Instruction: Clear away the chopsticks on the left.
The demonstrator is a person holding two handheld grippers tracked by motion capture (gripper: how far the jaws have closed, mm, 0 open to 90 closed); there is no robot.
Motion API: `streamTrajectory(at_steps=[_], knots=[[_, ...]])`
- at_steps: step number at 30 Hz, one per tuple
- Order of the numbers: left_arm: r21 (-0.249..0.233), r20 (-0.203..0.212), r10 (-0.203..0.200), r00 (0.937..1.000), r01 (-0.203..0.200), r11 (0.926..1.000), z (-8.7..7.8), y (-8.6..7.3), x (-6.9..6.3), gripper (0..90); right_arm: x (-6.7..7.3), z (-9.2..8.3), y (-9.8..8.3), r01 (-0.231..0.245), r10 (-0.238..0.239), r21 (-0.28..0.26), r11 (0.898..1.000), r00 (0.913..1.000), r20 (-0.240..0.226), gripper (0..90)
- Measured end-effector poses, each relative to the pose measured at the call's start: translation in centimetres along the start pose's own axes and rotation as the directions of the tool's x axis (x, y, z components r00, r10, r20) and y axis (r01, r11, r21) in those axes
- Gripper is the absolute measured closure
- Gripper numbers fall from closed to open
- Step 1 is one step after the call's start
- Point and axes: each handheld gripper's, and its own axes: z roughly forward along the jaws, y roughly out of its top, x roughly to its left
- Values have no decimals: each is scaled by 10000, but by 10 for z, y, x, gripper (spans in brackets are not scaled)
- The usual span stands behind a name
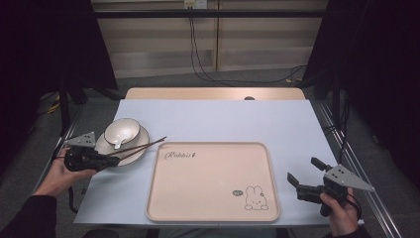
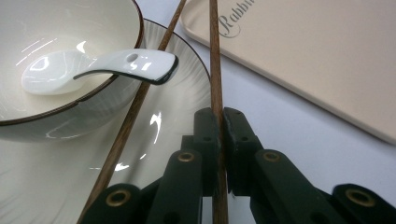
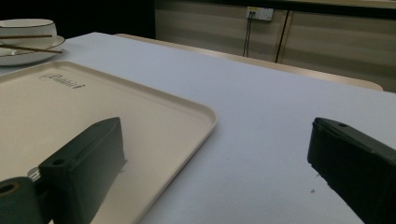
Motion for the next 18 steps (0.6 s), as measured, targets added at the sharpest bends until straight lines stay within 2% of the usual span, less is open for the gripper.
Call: streamTrajectory(at_steps=[6,8,9,13,18], knots=[[-227,3,-509,9987,509,9984,1,3,-12,848,0,0,0,-12,12,8,10000,10000,-19,36],[-306,93,-545,9985,548,9980,2,5,-16,847,0,0,0,-27,27,3,10000,10000,-22,36],[-385,232,-709,9972,718,9967,2,6,-19,847,0,0,0,-15,15,-8,10000,10000,-13,36],[-595,291,-915,9954,931,9939,5,11,-30,847,0,0,0,-55,55,12,10000,10000,-42,36],[-501,368,-1099,9933,1117,9925,8,16,-42,848,-1,0,0,-41,41,23,10000,10000,-42,36]])
